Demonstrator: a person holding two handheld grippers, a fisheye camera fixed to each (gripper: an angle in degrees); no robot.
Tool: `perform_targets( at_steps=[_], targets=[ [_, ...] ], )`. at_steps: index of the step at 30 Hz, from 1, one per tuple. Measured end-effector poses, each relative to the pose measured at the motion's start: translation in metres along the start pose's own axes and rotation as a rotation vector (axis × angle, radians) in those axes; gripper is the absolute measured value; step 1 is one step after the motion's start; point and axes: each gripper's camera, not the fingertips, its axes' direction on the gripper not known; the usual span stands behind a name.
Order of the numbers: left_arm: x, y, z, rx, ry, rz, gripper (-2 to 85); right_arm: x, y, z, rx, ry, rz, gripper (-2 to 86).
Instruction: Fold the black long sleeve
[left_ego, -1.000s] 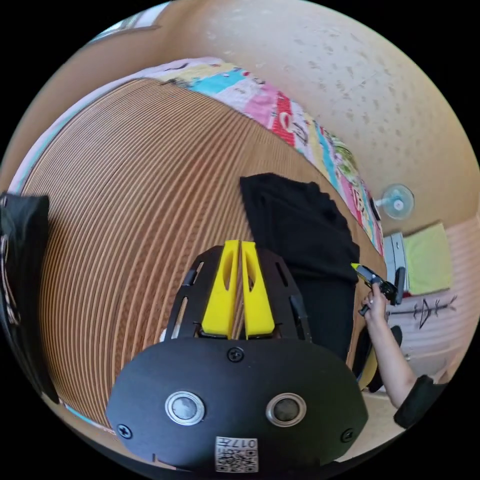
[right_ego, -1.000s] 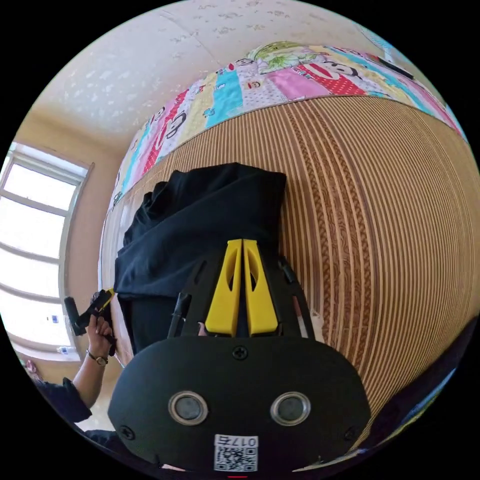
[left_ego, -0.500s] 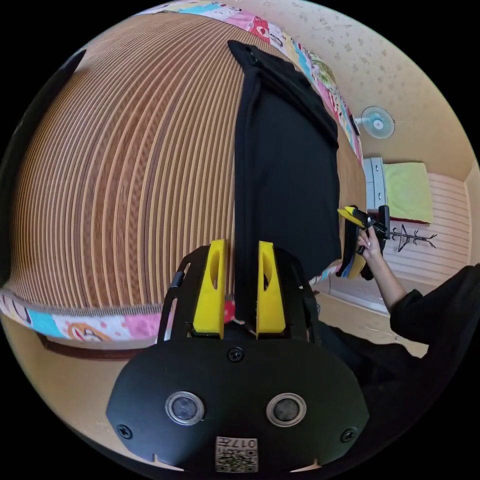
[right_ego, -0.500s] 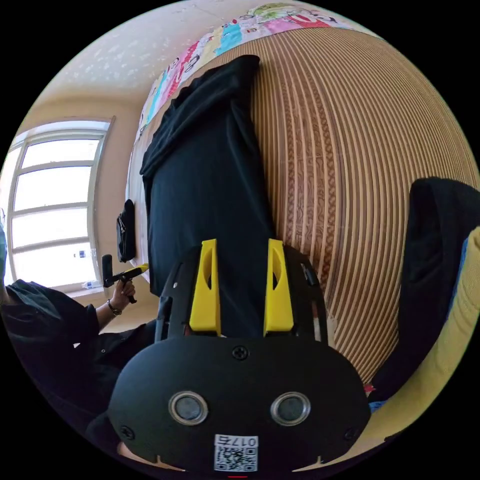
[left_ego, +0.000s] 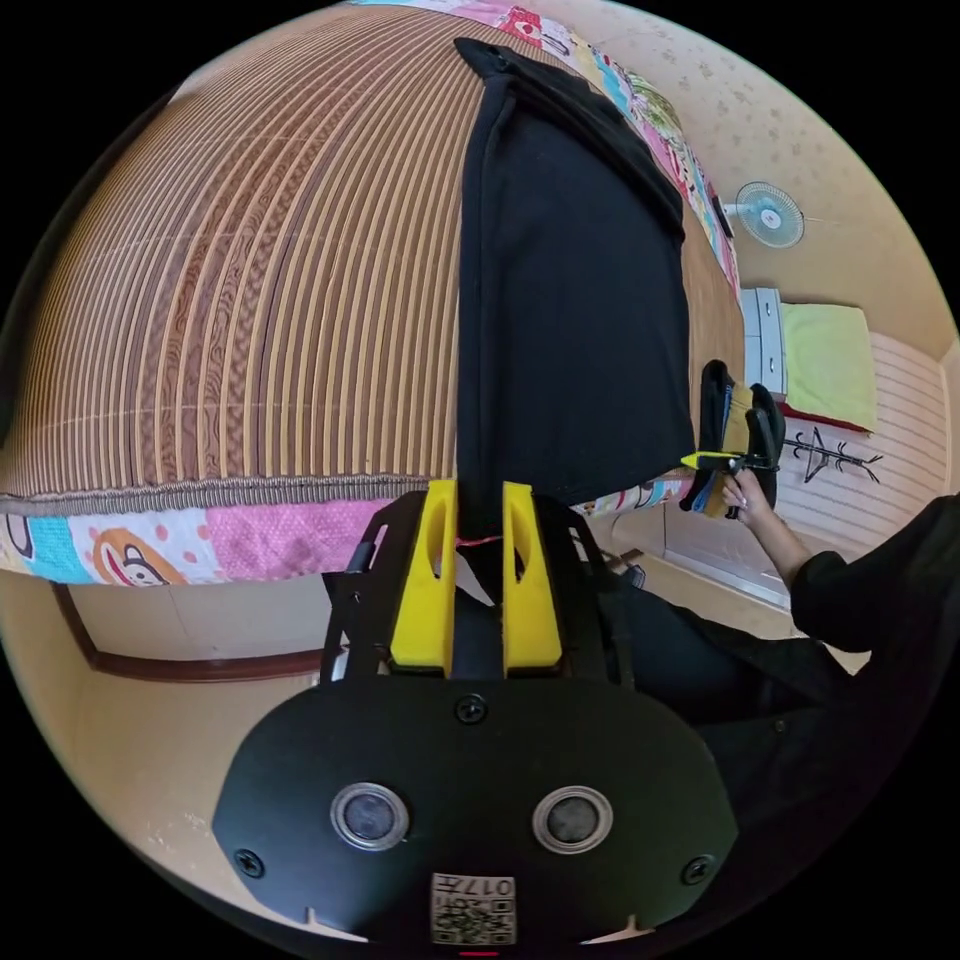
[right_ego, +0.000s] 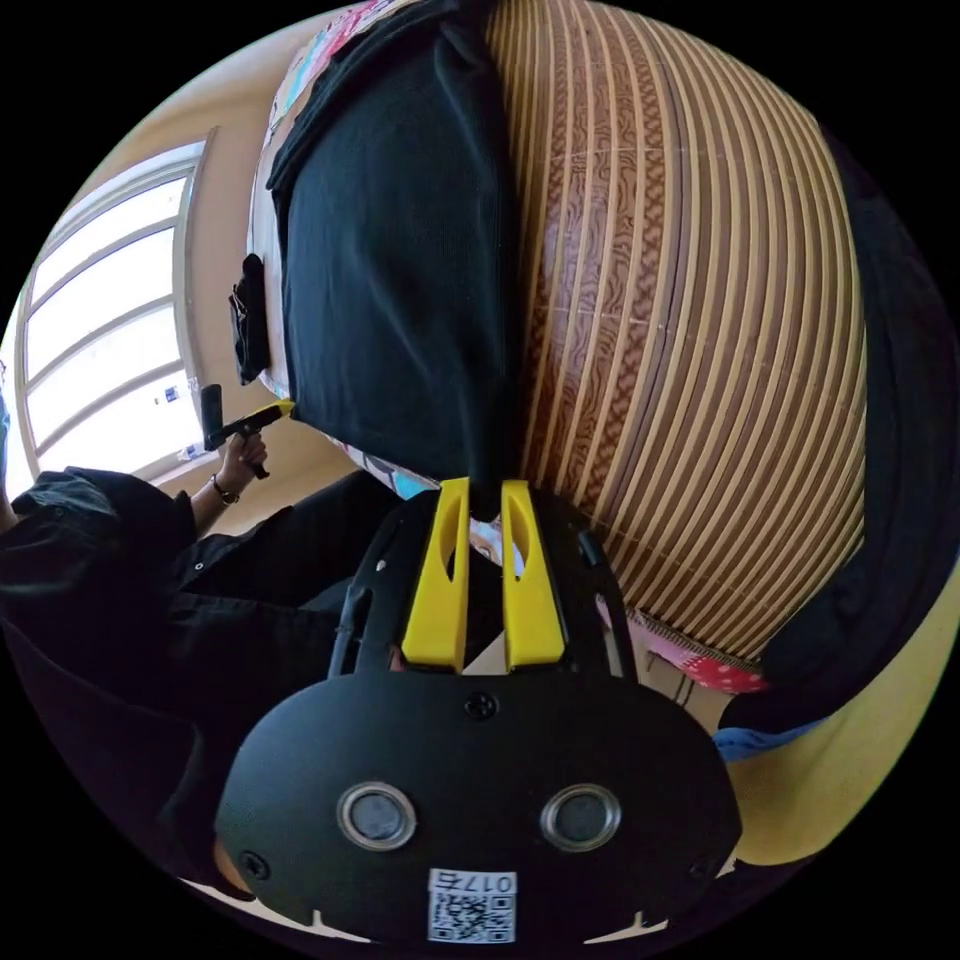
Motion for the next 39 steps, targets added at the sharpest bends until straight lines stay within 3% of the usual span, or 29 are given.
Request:
perform_targets(
  at_steps=[8, 10, 11, 13, 15, 18, 21, 29, 33, 36, 39],
  targets=[
    [-0.011, 0.004, -0.024, -0.295, 0.080, 0.109, 3.2, 0.020, 0.085, -0.018, -0.027, -0.170, 0.148, 3.1],
    [-0.023, 0.021, -0.030, -0.372, 0.208, 0.090, 3.2, 0.018, 0.115, -0.019, -0.026, -0.318, 0.191, 3.0],
    [-0.033, 0.031, -0.037, -0.381, 0.366, 0.041, 3.2, 0.016, 0.123, -0.022, -0.003, -0.387, 0.188, 2.9],
    [-0.049, 0.039, -0.056, -0.293, 0.626, -0.029, 3.1, 0.003, 0.135, -0.051, 0.201, -0.682, 0.096, 2.7],
    [-0.068, 0.029, -0.086, -0.047, 0.905, -0.084, 3.1, -0.001, 0.127, -0.082, 0.406, -0.810, 0.002, 2.5],
    [-0.089, -0.016, -0.115, 0.273, 1.092, -0.070, 3.1, 0.017, 0.084, -0.120, 0.679, -0.923, -0.083, 2.4],
    [-0.092, -0.095, -0.122, 0.419, 1.174, 0.011, 3.1, 0.040, 0.011, -0.144, 0.832, -0.991, -0.099, 2.3],
    [-0.108, -0.296, -0.102, 0.619, 1.215, -0.054, 3.5, 0.049, -0.205, -0.208, 0.908, -0.892, -0.092, 3.5],
    [-0.118, -0.339, -0.094, 0.590, 0.971, -0.176, 6.8, 0.025, -0.269, -0.224, 0.826, -0.486, 0.098, 6.4],
    [-0.109, -0.315, -0.117, 0.673, 0.813, -0.075, 9.4, -0.024, -0.266, -0.227, 0.889, -0.377, 0.040, 8.4],
    [-0.099, -0.273, -0.117, 0.622, 0.567, -0.054, 12.8, -0.089, -0.266, -0.198, 0.775, -0.186, -0.035, 7.3]
  ],
)
